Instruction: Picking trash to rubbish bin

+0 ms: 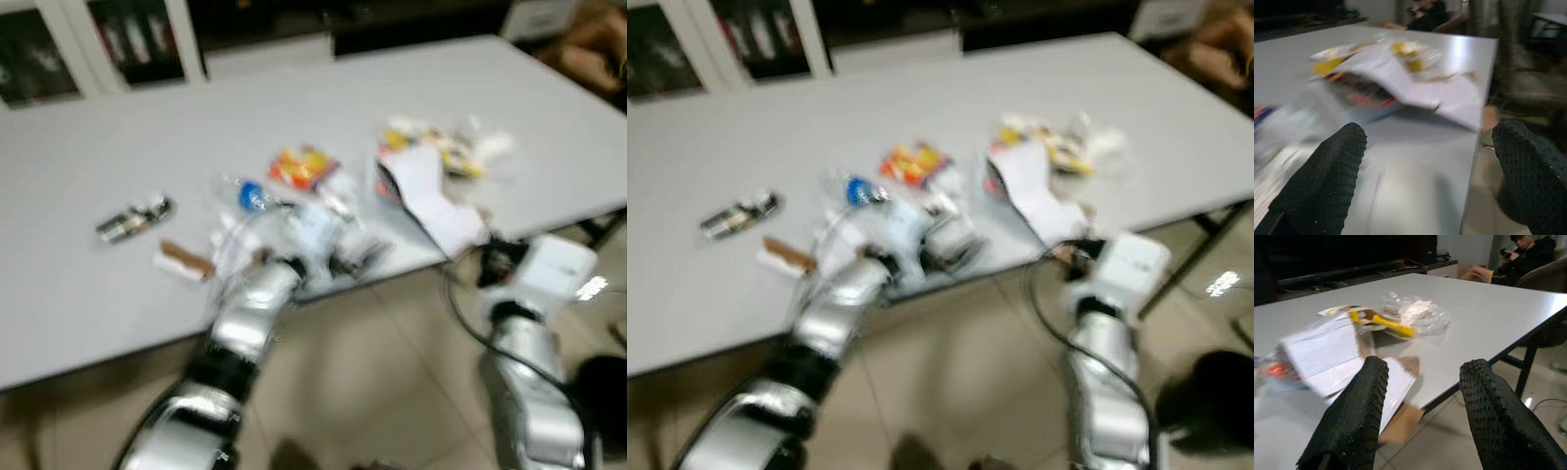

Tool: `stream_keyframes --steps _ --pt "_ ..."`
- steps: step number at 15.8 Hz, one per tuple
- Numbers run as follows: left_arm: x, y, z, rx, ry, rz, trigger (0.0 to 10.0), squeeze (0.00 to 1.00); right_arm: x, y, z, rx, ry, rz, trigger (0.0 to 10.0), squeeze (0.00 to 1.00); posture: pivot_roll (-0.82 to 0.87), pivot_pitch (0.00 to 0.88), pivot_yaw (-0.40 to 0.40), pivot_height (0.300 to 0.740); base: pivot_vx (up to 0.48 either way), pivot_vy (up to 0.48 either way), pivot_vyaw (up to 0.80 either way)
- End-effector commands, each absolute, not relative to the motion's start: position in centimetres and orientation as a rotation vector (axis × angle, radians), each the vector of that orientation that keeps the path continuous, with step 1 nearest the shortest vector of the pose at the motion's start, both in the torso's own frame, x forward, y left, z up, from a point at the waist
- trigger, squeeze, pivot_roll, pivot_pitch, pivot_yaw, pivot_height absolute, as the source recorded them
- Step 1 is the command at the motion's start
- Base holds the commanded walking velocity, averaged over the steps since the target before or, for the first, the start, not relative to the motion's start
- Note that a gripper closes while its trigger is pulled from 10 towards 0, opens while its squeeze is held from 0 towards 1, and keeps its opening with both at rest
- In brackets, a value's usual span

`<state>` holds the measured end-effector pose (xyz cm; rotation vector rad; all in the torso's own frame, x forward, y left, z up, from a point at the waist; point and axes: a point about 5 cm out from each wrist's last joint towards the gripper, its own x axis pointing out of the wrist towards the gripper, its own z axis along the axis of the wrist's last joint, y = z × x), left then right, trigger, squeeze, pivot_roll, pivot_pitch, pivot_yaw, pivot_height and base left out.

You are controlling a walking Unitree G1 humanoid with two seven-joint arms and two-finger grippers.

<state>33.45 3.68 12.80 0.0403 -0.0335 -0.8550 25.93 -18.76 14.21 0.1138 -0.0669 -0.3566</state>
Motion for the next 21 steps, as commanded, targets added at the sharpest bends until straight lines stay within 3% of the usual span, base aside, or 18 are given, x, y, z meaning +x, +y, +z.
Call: stream_keyframes --steps 1,6,10,13,18,21 --pt "34.0 4.8 13.3 0.079 -0.05 -0.829 10.0 0.0 26.0 -18.0 14.7 0.116 -0.084 -0.334 10.0 0.0 0.11 0.078 0.006 0.74 0.48 0.0 0.0" --pt "33.9 5.0 13.1 0.066 -0.052 -0.819 10.0 0.0 26.0 -18.4 14.7 0.108 -0.075 -0.354 10.0 0.0 0.11 0.081 0.001 0.74 0.446 0.0 0.0" --pt "34.1 5.9 12.9 0.046 -0.035 -0.782 10.0 0.0 25.5 -19.6 14.9 0.068 -0.074 -0.448 10.0 0.0 0.12 0.092 0.002 0.74 0.0 0.0 0.0" --pt "33.4 5.8 12.8 0.099 -0.017 -0.935 10.0 0.0 25.3 -20.6 14.4 0.088 -0.036 -0.479 10.0 0.0 0.14 0.112 0.008 0.74 0.0 0.0 0.0" --pt "33.4 6.7 13.3 0.177 0.017 -1.048 10.0 0.0 25.0 -21.3 14.2 0.114 -0.019 -0.507 10.0 0.0 0.15 0.126 0.019 0.74 0.0 0.0 0.0" --pt "32.6 7.2 13.9 0.204 0.07 -1.254 10.0 0.0 25.0 -21.1 14.0 0.125 -0.01 -0.504 10.0 0.0 0.15 0.129 0.02 0.74 0.0 0.0 0.0"
